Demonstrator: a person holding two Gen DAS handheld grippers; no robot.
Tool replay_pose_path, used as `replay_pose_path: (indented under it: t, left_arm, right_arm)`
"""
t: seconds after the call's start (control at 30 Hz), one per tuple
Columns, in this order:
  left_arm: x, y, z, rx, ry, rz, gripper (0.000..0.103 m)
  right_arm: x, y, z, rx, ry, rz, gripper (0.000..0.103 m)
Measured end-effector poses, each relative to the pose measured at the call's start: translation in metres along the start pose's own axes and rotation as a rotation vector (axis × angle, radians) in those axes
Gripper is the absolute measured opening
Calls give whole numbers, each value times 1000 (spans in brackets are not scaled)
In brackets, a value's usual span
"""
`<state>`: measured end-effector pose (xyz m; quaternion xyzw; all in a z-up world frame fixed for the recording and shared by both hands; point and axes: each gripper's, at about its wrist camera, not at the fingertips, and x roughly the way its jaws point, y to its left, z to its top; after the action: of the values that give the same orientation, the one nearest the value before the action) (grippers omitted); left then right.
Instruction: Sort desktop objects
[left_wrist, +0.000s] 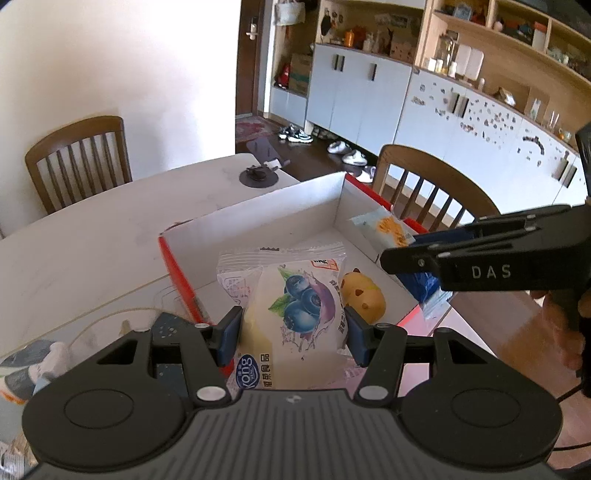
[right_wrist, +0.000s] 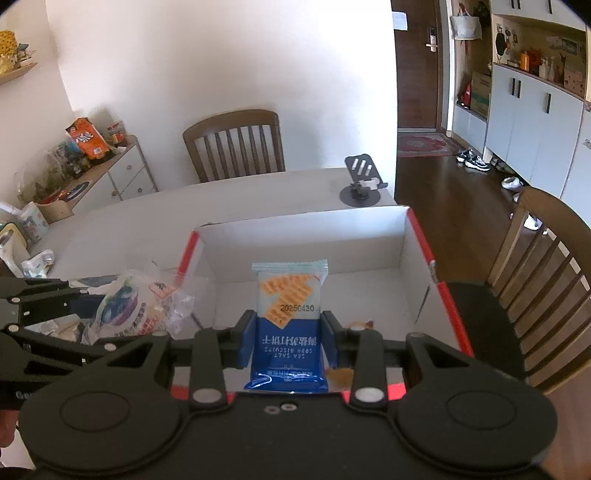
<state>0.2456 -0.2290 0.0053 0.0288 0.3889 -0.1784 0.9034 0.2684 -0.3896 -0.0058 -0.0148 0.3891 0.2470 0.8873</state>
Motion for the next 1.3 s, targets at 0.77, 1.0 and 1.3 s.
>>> replay_pose_path:
  t: [0.77,1.0,1.3]
  left_arm:
    - [86,-6,30,80,163,-17,56]
    - [109,-2,36,78,209,2,56]
    - [136,5,36,111,271,46,56]
  right_arm:
    - [65,-44,39,-67,90,-48,36]
    - [90,-53,41,-73,146,-62,36]
    - [116,-59,44,-92,187,-77,36]
